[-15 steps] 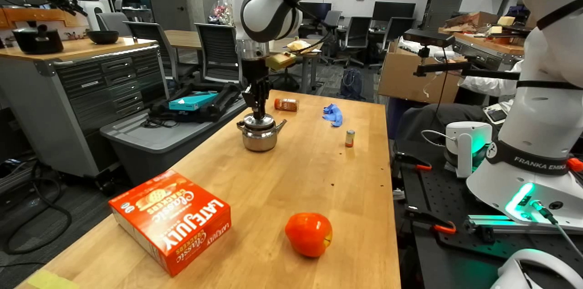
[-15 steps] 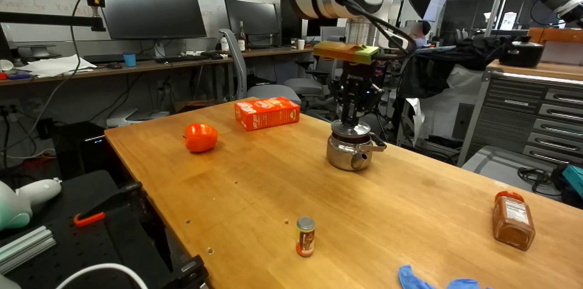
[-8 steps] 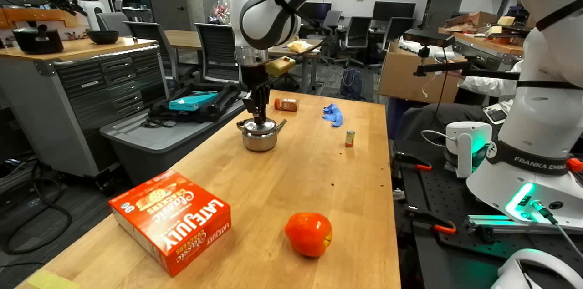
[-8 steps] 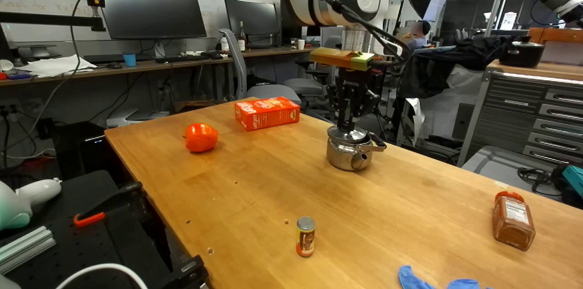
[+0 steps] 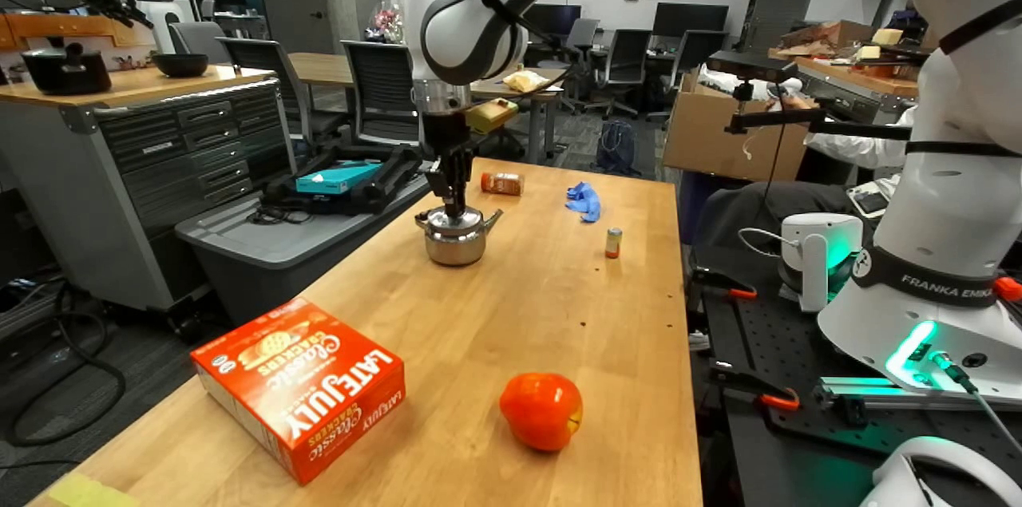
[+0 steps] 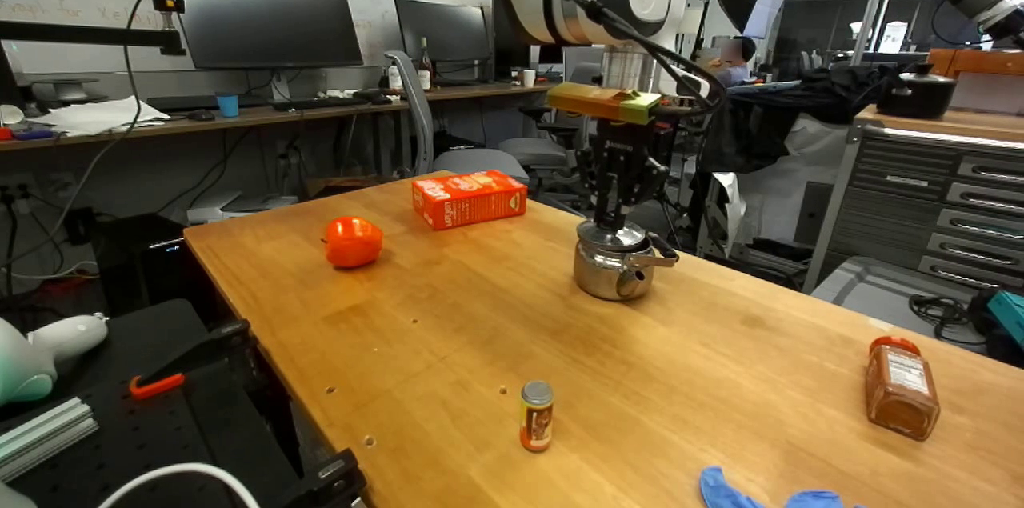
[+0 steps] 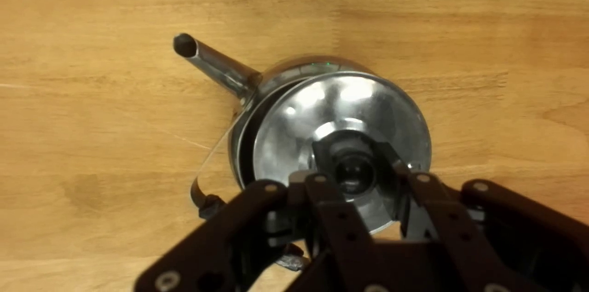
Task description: Cover the kettle with the lid on the table
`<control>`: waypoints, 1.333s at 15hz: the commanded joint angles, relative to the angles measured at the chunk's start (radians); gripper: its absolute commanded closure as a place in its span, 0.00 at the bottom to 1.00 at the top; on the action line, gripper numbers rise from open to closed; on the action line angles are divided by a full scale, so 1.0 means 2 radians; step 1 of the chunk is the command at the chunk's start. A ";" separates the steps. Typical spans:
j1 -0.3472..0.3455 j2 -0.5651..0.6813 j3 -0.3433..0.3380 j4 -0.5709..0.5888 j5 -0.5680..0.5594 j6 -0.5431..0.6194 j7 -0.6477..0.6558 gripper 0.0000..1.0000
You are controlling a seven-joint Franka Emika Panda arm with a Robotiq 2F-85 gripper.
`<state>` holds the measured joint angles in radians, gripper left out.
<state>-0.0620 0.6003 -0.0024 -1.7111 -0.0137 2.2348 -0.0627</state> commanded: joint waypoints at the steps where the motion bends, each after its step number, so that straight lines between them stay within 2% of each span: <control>1: -0.016 -0.008 0.008 0.005 0.022 -0.003 -0.029 0.93; 7: -0.023 0.002 0.004 0.012 0.029 -0.005 -0.040 0.93; 20: 0.006 -0.005 -0.001 -0.008 -0.014 0.000 -0.032 0.93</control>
<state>-0.0651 0.6041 0.0012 -1.7103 -0.0226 2.2328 -0.1214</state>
